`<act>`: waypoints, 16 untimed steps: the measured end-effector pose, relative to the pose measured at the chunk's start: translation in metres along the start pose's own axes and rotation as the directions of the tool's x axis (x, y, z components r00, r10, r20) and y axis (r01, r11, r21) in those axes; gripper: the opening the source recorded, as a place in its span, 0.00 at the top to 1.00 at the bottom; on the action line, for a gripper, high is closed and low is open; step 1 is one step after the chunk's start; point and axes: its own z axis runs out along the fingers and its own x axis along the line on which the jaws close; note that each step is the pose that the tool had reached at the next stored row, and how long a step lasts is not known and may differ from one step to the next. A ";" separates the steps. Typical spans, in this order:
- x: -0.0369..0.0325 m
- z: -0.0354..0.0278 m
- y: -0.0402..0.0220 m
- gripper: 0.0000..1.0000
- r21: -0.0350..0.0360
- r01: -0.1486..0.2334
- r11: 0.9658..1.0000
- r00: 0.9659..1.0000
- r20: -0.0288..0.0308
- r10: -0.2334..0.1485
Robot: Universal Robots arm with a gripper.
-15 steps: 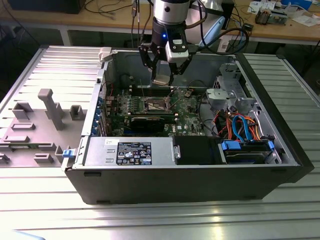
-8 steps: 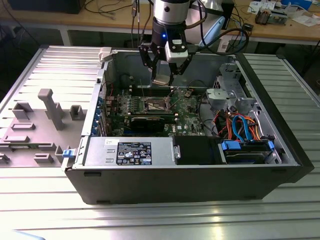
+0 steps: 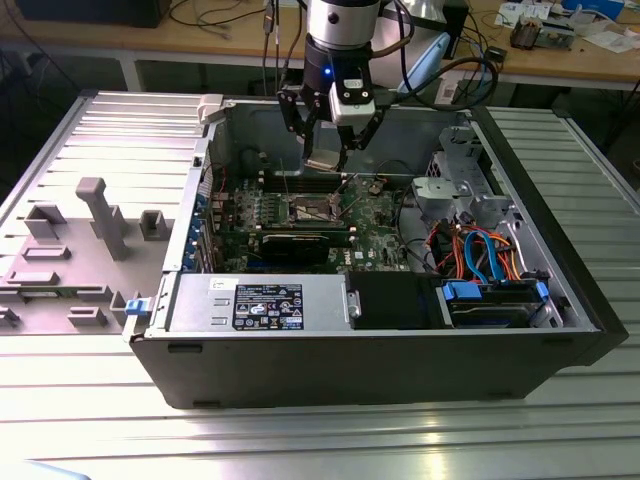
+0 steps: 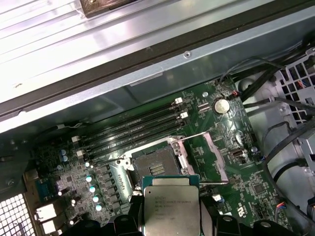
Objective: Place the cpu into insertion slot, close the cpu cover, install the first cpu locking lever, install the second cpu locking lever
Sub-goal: 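Place the cpu into insertion slot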
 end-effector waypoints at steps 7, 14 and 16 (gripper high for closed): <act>0.0000 0.0000 0.0000 0.45 0.000 -0.014 1.000 1.000 0.000 0.014; 0.0000 0.0000 0.0000 0.45 -0.001 -0.029 1.000 1.000 0.001 0.029; 0.0000 0.0000 0.0000 0.45 -0.001 -0.033 0.999 0.999 0.001 0.033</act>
